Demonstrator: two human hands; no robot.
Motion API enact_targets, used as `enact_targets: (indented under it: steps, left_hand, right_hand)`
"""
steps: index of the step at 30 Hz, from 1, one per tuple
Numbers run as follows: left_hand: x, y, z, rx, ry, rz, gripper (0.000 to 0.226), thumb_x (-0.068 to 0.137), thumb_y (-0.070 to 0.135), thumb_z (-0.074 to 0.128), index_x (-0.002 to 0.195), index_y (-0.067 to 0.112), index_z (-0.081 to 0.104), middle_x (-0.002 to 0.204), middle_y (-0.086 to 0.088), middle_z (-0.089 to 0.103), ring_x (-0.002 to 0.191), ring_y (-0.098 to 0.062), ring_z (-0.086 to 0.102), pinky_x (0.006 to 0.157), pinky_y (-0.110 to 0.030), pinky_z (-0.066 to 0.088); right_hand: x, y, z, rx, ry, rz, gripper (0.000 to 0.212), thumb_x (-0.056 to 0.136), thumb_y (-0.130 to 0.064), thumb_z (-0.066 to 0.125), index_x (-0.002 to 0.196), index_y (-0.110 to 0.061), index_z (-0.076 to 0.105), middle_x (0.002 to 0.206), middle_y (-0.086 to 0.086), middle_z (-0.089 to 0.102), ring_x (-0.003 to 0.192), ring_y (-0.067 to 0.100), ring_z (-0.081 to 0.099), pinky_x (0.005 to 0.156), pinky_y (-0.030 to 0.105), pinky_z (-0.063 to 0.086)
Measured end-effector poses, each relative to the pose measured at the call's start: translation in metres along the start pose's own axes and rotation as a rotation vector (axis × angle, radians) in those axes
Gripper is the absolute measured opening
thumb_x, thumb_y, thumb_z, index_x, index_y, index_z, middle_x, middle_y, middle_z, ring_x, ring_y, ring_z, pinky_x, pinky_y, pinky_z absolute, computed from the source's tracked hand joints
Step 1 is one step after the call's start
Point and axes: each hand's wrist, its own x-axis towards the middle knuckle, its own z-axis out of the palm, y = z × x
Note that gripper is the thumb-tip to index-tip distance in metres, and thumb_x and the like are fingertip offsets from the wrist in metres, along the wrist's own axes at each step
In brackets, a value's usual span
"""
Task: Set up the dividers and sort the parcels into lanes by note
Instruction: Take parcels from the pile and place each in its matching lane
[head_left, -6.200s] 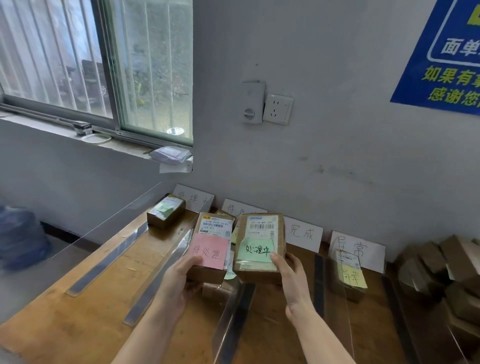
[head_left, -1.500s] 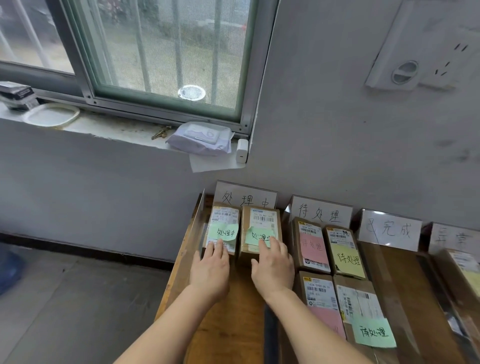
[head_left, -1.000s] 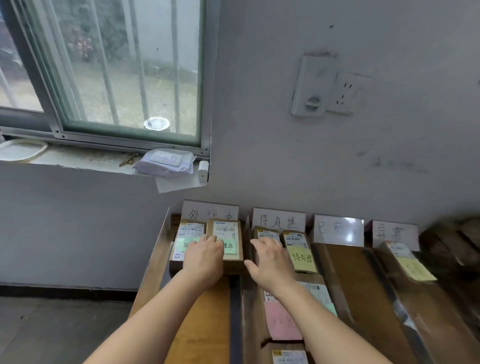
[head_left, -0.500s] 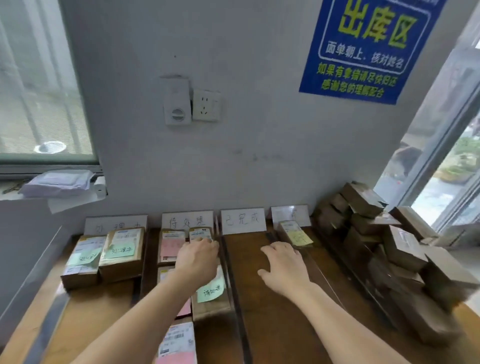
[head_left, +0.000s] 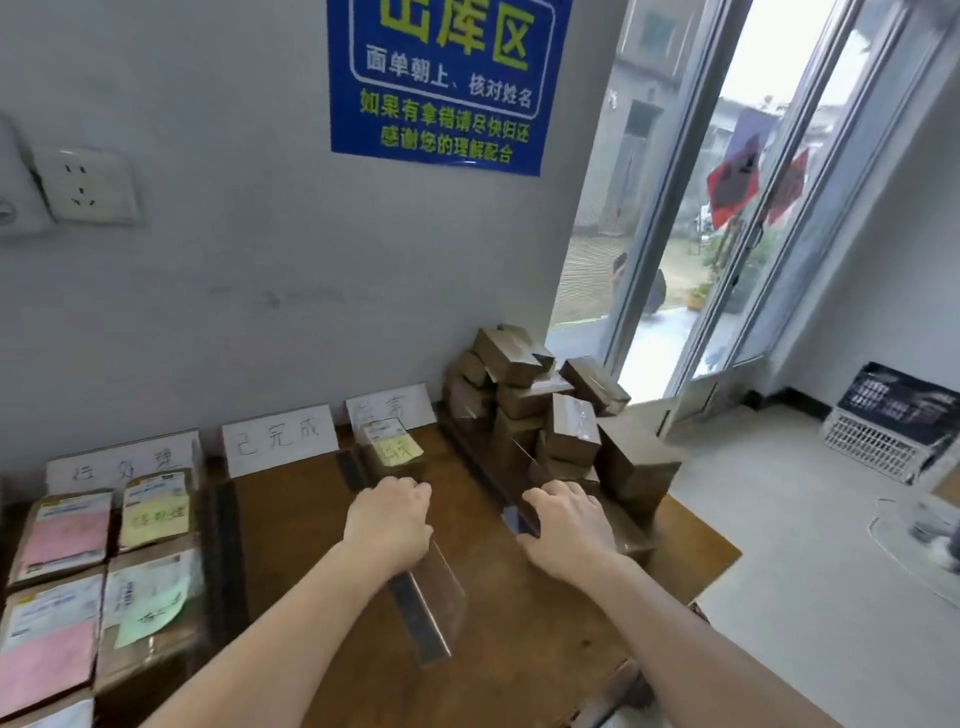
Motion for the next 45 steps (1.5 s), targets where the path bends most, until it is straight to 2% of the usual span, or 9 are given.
enact_targets:
  steps: [13, 19, 23, 28, 33, 35, 40, 43, 45]
  left_hand:
    - [0.132, 0.128, 0.033, -0.038, -0.038, 0.152, 0.047, 0.097, 0.038, 0.053, 0.139, 0.019, 0.048, 0.14, 0.0, 0.052, 0.13, -0.021, 0.047, 0.103, -0.036, 0.044]
    - [0.207, 0.166, 0.044, -0.119, 0.001, 0.131, 0.055, 0.093, 0.053, 0.053, 0.138, 0.021, 0.048, 0.129, 0.001, 0.056, 0.116, -0.018, 0.054, 0.091, -0.033, 0.05]
    - [0.242, 0.186, 0.053, -0.111, -0.011, 0.094, 0.07, 0.088, 0.062, 0.052, 0.145, 0.023, 0.037, 0.142, -0.004, 0.043, 0.127, -0.023, 0.045, 0.101, -0.038, 0.043]
    - [0.261, 0.208, 0.067, -0.102, -0.091, -0.015, 0.093, 0.083, 0.076, 0.045, 0.154, 0.023, 0.02, 0.158, -0.009, 0.018, 0.14, -0.029, 0.029, 0.109, -0.042, 0.034]
    - [0.274, 0.22, 0.084, -0.189, -0.105, -0.171, 0.093, 0.081, 0.073, 0.052, 0.152, 0.025, 0.017, 0.16, -0.01, 0.01, 0.138, -0.032, 0.031, 0.106, -0.042, 0.038]
    - [0.275, 0.222, 0.09, -0.219, -0.086, -0.209, 0.086, 0.085, 0.065, 0.054, 0.152, 0.025, 0.017, 0.16, -0.01, 0.008, 0.137, -0.032, 0.032, 0.105, -0.041, 0.04]
    - [0.27, 0.222, 0.097, -0.386, 0.057, -0.25, 0.072, 0.086, 0.056, 0.052, 0.147, 0.027, 0.026, 0.155, -0.007, 0.019, 0.133, -0.031, 0.034, 0.102, -0.043, 0.041]
    - [0.263, 0.223, 0.096, -0.617, 0.107, -0.301, 0.072, 0.081, 0.059, 0.046, 0.145, 0.03, 0.031, 0.148, -0.003, 0.027, 0.126, -0.025, 0.038, 0.093, -0.04, 0.045]
    - [0.258, 0.225, 0.094, -0.888, 0.141, -0.375, 0.074, 0.075, 0.058, 0.044, 0.144, 0.03, 0.036, 0.145, -0.003, 0.032, 0.122, -0.021, 0.042, 0.092, -0.037, 0.045]
  right_hand:
    - [0.057, 0.14, 0.0, 0.021, -0.002, 0.185, 0.048, 0.093, -0.045, 0.058, 0.137, -0.027, 0.05, 0.141, -0.001, 0.049, 0.132, 0.022, 0.04, 0.109, 0.036, 0.037]
    - [0.108, 0.192, 0.002, -0.006, -0.025, 0.222, 0.051, 0.092, -0.047, 0.057, 0.138, -0.027, 0.049, 0.137, 0.0, 0.052, 0.126, 0.022, 0.045, 0.106, 0.036, 0.038]
    - [0.139, 0.218, 0.008, -0.005, -0.053, 0.239, 0.055, 0.09, -0.053, 0.056, 0.138, -0.026, 0.049, 0.14, 0.002, 0.05, 0.132, 0.024, 0.041, 0.108, 0.037, 0.035]
    - [0.163, 0.239, 0.029, 0.001, -0.062, 0.278, 0.071, 0.086, -0.066, 0.054, 0.144, -0.027, 0.04, 0.155, 0.008, 0.031, 0.144, 0.028, 0.025, 0.114, 0.042, 0.027]
    - [0.181, 0.261, 0.051, 0.093, -0.114, 0.333, 0.097, 0.077, -0.079, 0.052, 0.153, -0.032, 0.015, 0.164, 0.008, 0.001, 0.151, 0.033, 0.0, 0.116, 0.053, 0.02]
    - [0.185, 0.268, 0.057, 0.144, -0.108, 0.347, 0.099, 0.075, -0.079, 0.053, 0.153, -0.031, 0.014, 0.163, 0.01, 0.004, 0.15, 0.034, 0.006, 0.115, 0.05, 0.027]
    - [0.186, 0.281, 0.059, 0.257, 0.029, 0.351, 0.09, 0.067, -0.072, 0.052, 0.142, -0.028, 0.029, 0.142, 0.007, 0.036, 0.128, 0.027, 0.035, 0.099, 0.04, 0.043]
    - [0.18, 0.292, 0.054, 0.558, 0.095, 0.391, 0.094, 0.061, -0.069, 0.045, 0.146, -0.032, 0.03, 0.132, 0.005, 0.04, 0.119, 0.023, 0.035, 0.089, 0.036, 0.04]
    - [0.178, 0.299, 0.055, 0.819, 0.142, 0.432, 0.088, 0.063, -0.065, 0.046, 0.145, -0.036, 0.034, 0.13, 0.006, 0.042, 0.115, 0.02, 0.039, 0.091, 0.037, 0.043]
